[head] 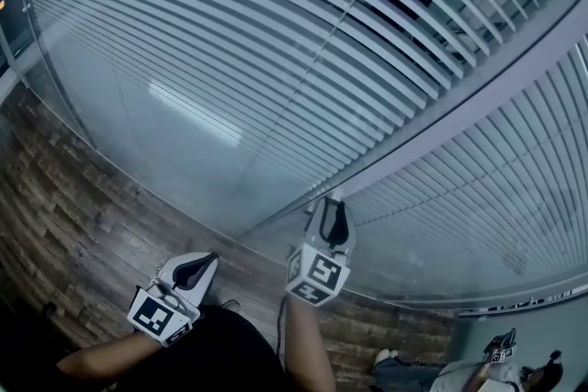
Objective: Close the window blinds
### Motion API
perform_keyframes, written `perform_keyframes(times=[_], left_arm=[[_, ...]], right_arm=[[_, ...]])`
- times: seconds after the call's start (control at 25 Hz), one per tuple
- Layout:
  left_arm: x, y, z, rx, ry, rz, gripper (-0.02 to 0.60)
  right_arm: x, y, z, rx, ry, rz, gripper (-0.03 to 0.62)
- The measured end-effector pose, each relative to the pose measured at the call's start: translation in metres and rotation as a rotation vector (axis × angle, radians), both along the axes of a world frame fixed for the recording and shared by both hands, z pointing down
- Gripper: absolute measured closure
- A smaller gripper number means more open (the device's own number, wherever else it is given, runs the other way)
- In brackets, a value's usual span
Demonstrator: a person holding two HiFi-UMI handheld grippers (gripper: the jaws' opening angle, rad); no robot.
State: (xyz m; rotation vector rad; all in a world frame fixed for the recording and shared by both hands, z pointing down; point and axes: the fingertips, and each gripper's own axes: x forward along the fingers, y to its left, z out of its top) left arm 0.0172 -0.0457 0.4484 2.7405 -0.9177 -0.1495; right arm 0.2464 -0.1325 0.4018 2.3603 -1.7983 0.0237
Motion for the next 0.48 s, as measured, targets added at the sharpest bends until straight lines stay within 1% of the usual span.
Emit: perform_keyframes(times=[0.12, 0.28, 0.36, 0.48], left_arm=[[-0.0029, -0.0015, 0.0005, -0.007, -0.002, -0.004, 0.583], [-0.0066, -0.0015, 0.0006, -0.011, -0.001, -0.006, 0.583], [-0.0057, -0.0002, -0.0010, -0.009, -0.001, 0.001, 0.583], [-0.0043, 0.0022, -0.0027, 0.009, -0.002, 0.016, 0.583]], right_arm=[[-0.0002, -0.0006, -0.0009, -0.027, 0.062, -0.021, 0.464], [-0.0044, -0.0003, 0.0014, -0.093, 0.205, -0.061, 0.467], [-0.0060, -0.0005, 0.0017, -0.132, 0.308, -0.078, 0.467], [-0.0078, -0.0006, 0.0032, -0.217, 0.513, -0.102, 0.467]])
